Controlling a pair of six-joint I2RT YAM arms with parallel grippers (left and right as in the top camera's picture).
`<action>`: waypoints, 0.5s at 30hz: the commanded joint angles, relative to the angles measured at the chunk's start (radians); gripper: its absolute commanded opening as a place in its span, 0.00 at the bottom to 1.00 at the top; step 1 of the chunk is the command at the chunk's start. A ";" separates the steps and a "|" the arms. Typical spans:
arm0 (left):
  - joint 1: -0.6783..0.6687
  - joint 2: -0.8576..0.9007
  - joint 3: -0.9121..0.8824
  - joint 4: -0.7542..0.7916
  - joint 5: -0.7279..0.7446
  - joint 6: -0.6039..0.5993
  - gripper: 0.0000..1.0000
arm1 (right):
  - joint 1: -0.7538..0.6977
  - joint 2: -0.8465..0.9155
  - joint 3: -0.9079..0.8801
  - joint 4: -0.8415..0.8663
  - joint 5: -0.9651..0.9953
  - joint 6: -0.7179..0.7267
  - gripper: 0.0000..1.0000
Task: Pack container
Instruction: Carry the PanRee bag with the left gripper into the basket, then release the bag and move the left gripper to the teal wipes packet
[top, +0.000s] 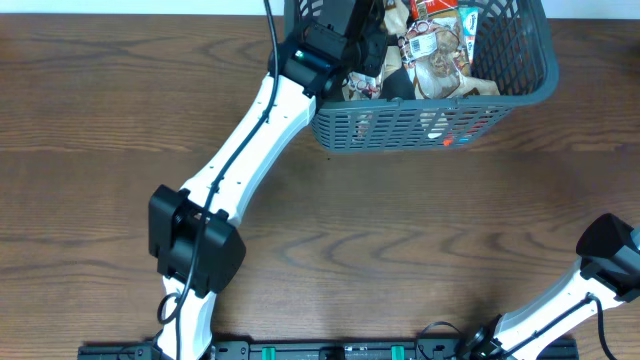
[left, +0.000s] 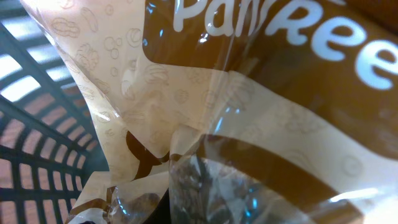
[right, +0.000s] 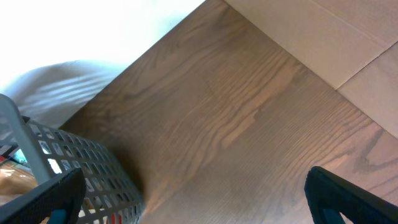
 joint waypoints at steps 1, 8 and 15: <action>0.000 0.026 0.009 -0.006 -0.012 -0.009 0.06 | -0.003 -0.015 0.007 -0.001 -0.004 0.007 0.99; 0.000 0.048 0.009 -0.031 -0.012 -0.009 0.11 | -0.003 -0.015 0.007 -0.001 -0.004 0.007 0.99; 0.000 0.045 0.009 -0.029 -0.012 -0.008 0.36 | -0.003 -0.015 0.007 -0.001 -0.004 0.007 0.99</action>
